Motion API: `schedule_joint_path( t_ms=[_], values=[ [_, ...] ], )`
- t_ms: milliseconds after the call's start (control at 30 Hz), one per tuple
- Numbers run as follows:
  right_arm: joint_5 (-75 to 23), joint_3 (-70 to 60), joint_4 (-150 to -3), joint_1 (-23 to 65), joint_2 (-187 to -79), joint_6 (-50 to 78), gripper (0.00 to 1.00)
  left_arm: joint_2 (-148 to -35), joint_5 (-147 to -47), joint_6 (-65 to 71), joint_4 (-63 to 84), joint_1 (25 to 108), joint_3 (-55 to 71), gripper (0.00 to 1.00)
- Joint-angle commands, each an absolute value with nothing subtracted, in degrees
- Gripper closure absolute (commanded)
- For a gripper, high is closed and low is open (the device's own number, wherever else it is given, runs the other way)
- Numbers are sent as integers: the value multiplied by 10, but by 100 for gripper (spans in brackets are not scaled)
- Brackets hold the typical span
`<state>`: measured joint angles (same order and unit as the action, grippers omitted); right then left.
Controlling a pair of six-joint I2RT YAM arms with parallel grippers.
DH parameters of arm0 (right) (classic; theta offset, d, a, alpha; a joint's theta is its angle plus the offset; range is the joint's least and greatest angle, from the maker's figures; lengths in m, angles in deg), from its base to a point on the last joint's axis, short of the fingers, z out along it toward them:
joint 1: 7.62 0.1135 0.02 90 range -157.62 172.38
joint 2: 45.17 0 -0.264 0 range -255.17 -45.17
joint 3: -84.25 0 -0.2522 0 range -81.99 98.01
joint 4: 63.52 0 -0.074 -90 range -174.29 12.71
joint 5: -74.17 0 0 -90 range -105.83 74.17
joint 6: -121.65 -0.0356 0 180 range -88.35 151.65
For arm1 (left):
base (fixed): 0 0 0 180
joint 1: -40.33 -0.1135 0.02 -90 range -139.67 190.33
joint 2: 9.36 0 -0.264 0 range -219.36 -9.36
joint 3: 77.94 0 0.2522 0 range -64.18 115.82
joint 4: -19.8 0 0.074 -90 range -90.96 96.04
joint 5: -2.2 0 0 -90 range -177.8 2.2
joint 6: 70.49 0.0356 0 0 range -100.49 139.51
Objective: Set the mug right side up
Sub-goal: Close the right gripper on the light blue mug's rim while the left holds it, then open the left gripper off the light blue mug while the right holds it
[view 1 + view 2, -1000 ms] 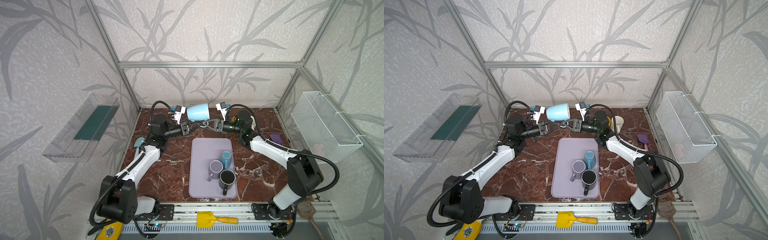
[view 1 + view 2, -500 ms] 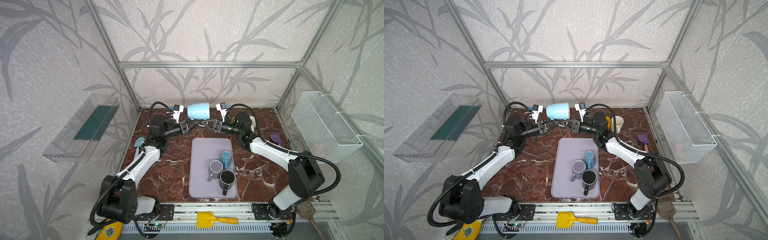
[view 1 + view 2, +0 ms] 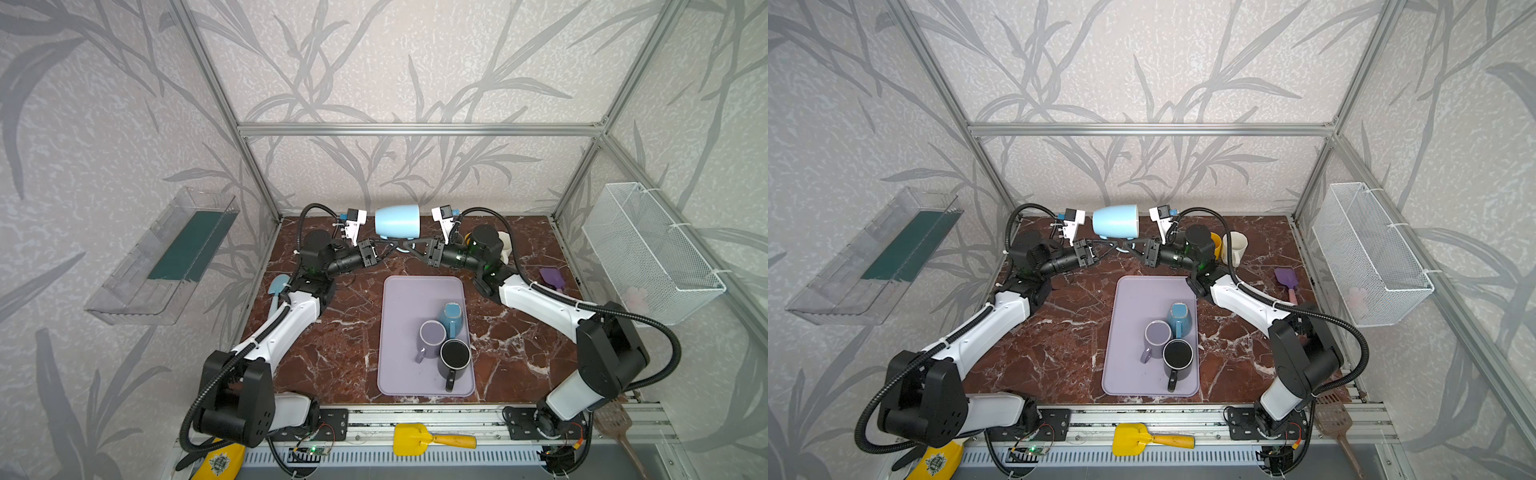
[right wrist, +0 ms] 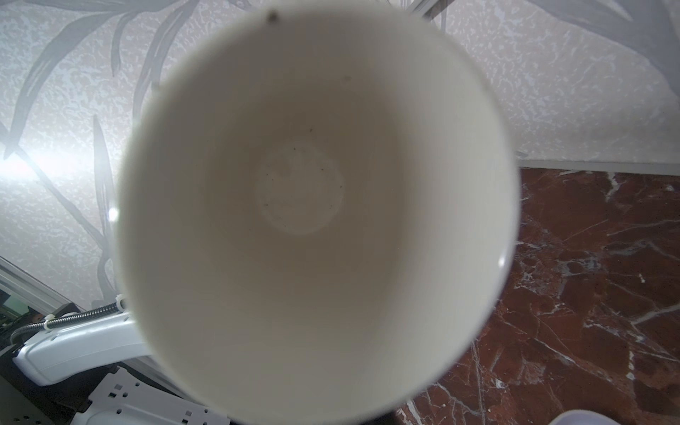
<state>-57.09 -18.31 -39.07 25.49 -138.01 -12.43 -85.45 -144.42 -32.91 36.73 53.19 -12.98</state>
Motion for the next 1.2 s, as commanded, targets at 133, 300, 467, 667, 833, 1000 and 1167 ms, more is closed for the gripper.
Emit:
schedule_joint_path(
  t_ms=[133, 300, 467, 667, 833, 1000, 1167],
  values=[
    [-569, -177, -371, 275, -1358, -141, 79, -845, -1444, -302, 432, 540, -127, 100],
    [-562, -175, -353, 275, -1363, -157, 76, -844, -1444, -302, 432, 541, -129, 100],
    [-553, -176, -331, 275, -1361, -161, 79, -844, -1444, -302, 432, 541, -131, 100],
    [-547, -181, -328, 274, -1354, -159, 100, -844, -1444, -299, 426, 541, -131, 100],
    [-548, -182, -335, 273, -1349, -154, 100, -843, -1442, -279, 394, 542, -125, 92],
    [-549, -181, -342, 267, -1346, -153, 100, -828, -1420, -222, 305, 541, -111, 73],
    [-547, -177, -382, 259, -1344, -145, 100, -822, -1378, -155, 193, 541, -96, 65]
  ],
)
